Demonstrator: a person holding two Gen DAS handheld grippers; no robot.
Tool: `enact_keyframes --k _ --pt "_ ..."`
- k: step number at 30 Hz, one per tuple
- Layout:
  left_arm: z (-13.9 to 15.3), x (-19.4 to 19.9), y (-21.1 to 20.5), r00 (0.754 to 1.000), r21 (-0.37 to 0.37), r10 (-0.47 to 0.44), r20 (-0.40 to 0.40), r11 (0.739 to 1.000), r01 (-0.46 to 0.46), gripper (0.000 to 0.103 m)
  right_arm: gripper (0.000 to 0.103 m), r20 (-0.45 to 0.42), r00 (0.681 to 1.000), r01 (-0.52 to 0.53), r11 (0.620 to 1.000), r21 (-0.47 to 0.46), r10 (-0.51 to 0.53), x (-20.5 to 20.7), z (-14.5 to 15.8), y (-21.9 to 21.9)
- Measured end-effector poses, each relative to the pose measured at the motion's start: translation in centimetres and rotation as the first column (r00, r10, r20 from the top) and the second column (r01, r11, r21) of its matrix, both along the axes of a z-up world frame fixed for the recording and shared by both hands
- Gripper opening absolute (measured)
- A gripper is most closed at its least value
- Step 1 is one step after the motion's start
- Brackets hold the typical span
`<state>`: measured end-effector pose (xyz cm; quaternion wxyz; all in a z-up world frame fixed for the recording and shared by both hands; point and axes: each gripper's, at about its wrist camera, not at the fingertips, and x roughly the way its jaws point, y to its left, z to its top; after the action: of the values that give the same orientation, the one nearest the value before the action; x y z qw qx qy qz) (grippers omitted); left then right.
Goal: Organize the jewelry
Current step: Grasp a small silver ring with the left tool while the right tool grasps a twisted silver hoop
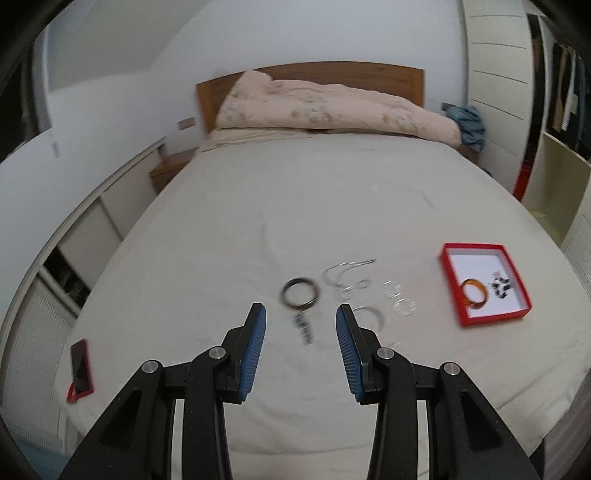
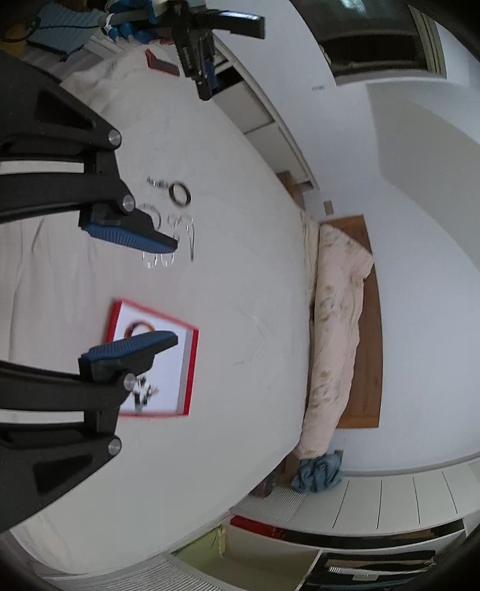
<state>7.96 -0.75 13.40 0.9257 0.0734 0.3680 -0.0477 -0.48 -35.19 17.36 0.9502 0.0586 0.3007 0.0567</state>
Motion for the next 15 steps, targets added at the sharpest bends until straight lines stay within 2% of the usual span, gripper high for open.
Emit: enact_keyframes --k 5,8,15 --pt "-2.1 -1.0 3.9 0.998 -0.023 0.05 -0.024 0.998 -0.051 0.039 0.041 -0.003 0.999 -0.047 0.999 0.0 0.047 0.3 -0.6 3.3" --pt "-4.4 -0.7 4.5 0.996 -0.028 0.072 -0.056 0.997 -0.073 0.039 0.041 -0.018 0.997 -0.079 0.997 0.006 0.079 1.0 -1.7 4.9" --pt "-12.1 2.0 4.1 0.978 -0.057 0.105 -0.18 0.992 -0.117 0.039 0.041 -0.131 0.978 -0.161 0.986 0.044 0.166 5.1 -8.8 8.2"
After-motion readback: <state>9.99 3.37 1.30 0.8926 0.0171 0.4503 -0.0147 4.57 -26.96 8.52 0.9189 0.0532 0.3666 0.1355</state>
